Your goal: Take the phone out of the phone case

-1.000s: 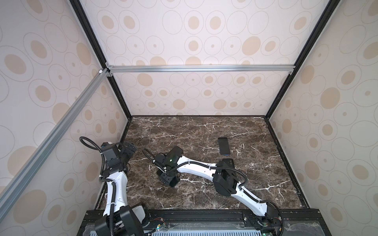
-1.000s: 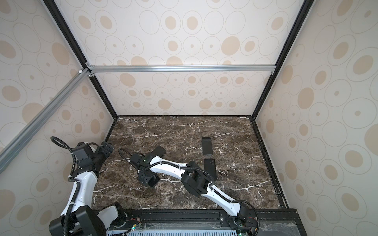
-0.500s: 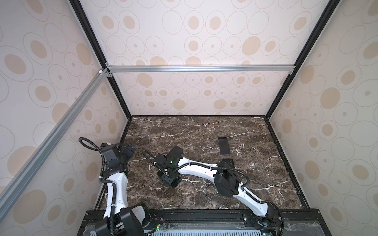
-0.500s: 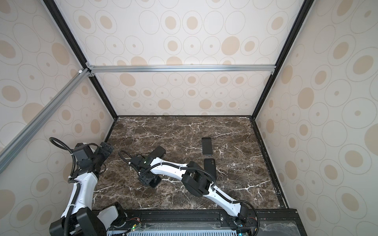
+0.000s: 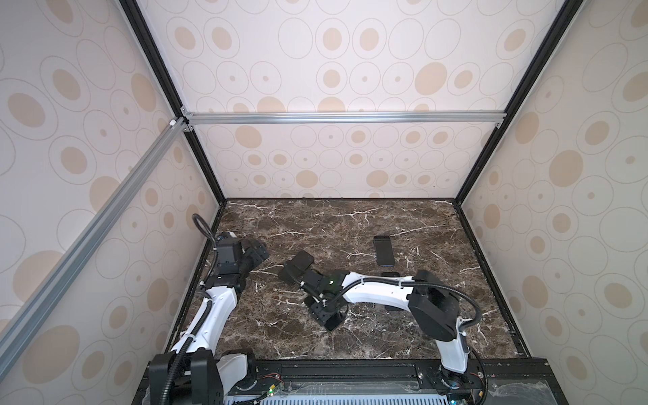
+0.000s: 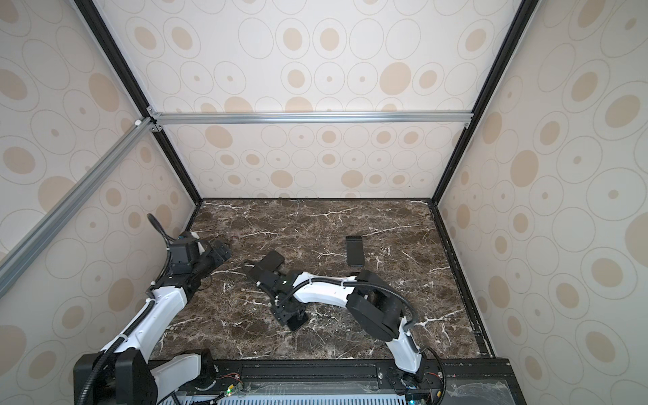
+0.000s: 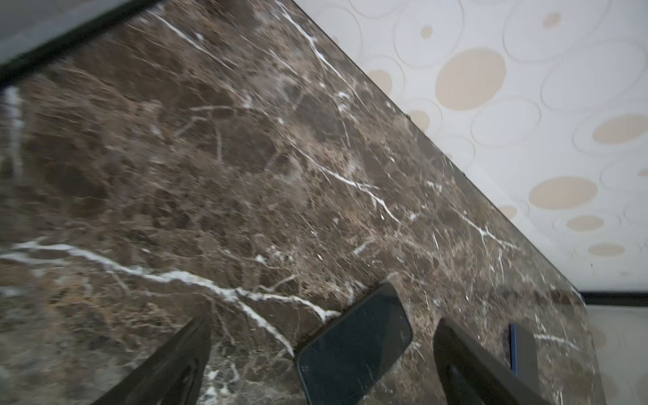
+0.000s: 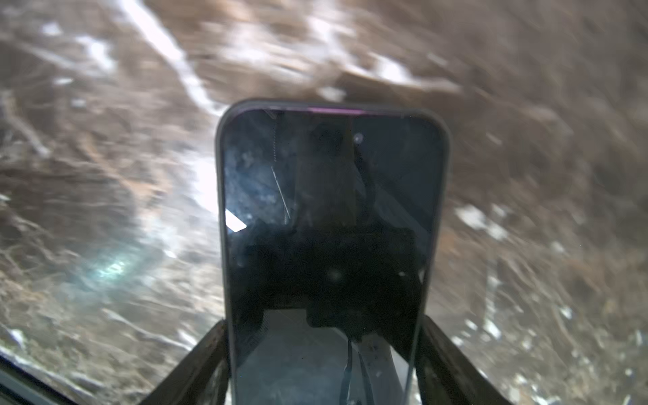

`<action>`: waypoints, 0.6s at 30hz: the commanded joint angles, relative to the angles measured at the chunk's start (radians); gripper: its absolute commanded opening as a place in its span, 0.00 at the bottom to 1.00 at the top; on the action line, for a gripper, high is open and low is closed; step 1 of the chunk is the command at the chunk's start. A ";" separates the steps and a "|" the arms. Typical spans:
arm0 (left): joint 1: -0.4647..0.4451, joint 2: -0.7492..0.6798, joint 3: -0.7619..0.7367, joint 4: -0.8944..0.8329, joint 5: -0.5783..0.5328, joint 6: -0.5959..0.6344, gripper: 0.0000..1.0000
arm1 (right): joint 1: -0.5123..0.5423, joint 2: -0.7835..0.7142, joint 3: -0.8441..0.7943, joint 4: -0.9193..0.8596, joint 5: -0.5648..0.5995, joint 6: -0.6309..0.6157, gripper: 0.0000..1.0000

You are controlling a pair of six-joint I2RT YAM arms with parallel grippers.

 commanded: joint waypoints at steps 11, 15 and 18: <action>-0.364 0.245 0.058 0.262 0.185 -0.138 0.91 | -0.230 -0.239 -0.432 0.610 -0.209 0.289 0.75; -0.443 0.280 0.028 0.290 0.195 -0.165 0.89 | -0.248 -0.269 -0.493 0.692 -0.208 0.317 0.76; -0.506 0.300 0.004 0.330 0.209 -0.194 0.86 | -0.250 -0.281 -0.508 0.711 -0.203 0.313 0.76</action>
